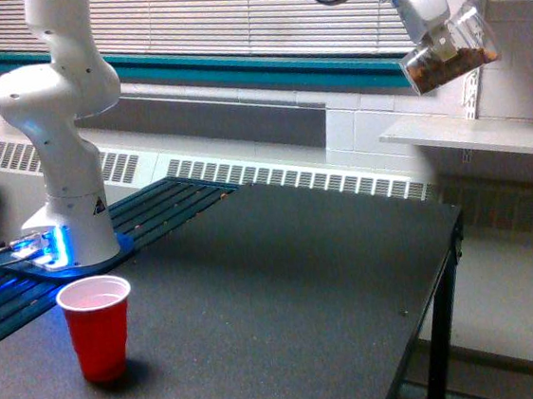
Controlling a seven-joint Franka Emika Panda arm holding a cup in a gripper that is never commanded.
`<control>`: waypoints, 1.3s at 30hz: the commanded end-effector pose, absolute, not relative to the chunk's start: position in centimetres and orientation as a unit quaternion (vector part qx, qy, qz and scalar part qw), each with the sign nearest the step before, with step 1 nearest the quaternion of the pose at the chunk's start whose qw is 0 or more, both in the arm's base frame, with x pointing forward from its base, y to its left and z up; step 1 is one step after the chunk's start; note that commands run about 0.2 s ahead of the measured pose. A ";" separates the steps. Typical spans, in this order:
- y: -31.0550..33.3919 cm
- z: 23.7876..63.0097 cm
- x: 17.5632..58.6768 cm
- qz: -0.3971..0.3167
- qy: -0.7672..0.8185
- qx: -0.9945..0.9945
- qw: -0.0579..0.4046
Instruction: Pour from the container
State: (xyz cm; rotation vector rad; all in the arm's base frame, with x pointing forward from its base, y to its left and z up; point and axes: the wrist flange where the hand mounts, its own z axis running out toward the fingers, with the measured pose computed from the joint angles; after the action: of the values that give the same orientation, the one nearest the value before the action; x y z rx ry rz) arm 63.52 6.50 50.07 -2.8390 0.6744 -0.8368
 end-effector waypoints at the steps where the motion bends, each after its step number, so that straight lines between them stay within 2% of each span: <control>1: 5.3 49.1 63.8 -0.267 0.232 -0.934 0.049; 18: 1.2 49.9 63.4 -0.282 0.247 -0.926 0.046; 27: -6.1 50.1 61.9 -0.294 0.266 -0.918 0.022; 39: -16.6 50.4 57.3 -0.305 0.300 -0.904 -0.013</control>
State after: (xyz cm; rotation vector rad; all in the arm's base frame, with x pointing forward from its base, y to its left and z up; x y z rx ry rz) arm 59.52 -11.75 49.41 -2.8332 0.9575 -0.9094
